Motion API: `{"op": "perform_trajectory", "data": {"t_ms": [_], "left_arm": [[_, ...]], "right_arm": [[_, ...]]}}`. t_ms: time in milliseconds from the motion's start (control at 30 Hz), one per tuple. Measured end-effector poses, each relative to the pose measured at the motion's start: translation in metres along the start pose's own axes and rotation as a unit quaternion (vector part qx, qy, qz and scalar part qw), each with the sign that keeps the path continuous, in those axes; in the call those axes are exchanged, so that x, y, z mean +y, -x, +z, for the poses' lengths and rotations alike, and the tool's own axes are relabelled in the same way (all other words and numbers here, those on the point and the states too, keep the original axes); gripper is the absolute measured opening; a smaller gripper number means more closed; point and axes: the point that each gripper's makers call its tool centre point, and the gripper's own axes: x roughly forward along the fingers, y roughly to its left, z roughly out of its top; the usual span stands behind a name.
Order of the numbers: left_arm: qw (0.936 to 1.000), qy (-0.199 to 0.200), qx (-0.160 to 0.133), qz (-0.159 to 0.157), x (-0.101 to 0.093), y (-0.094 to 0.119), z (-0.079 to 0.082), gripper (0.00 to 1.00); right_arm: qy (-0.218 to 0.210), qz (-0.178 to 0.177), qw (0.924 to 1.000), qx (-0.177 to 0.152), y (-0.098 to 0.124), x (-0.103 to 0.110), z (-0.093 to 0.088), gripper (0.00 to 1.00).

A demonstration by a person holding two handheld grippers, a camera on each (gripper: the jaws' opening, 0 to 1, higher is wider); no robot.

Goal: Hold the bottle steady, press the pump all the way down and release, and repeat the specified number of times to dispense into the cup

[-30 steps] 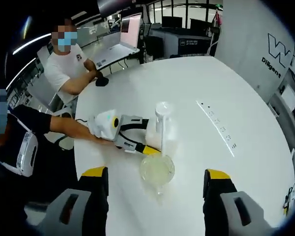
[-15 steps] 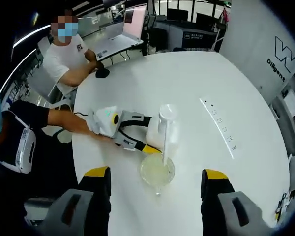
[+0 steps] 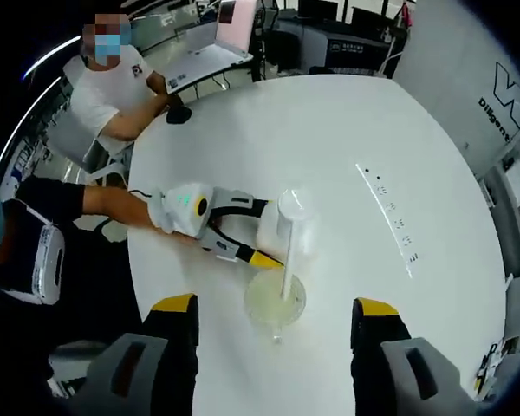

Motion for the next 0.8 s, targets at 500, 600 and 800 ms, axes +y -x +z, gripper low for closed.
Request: {"op": "perform_trajectory", "data": {"t_ms": [500, 600, 800], "left_arm": [[1.0, 0.0, 0.002, 0.008, 0.0, -0.002, 0.0, 0.43], [1.0, 0.001, 0.002, 0.009, -0.001, -0.001, -0.001, 0.43], [1.0, 0.001, 0.002, 0.009, -0.002, -0.001, -0.001, 0.43]], "right_arm": [[0.007, -0.002, 0.9968, 0.079, 0.0, -0.01, -0.004, 0.72], [0.013, 0.005, 0.9966, 0.082, -0.001, -0.005, 0.0, 0.72], [0.037, -0.005, 0.9948, 0.094, 0.0, -0.009, 0.003, 0.7]]}}
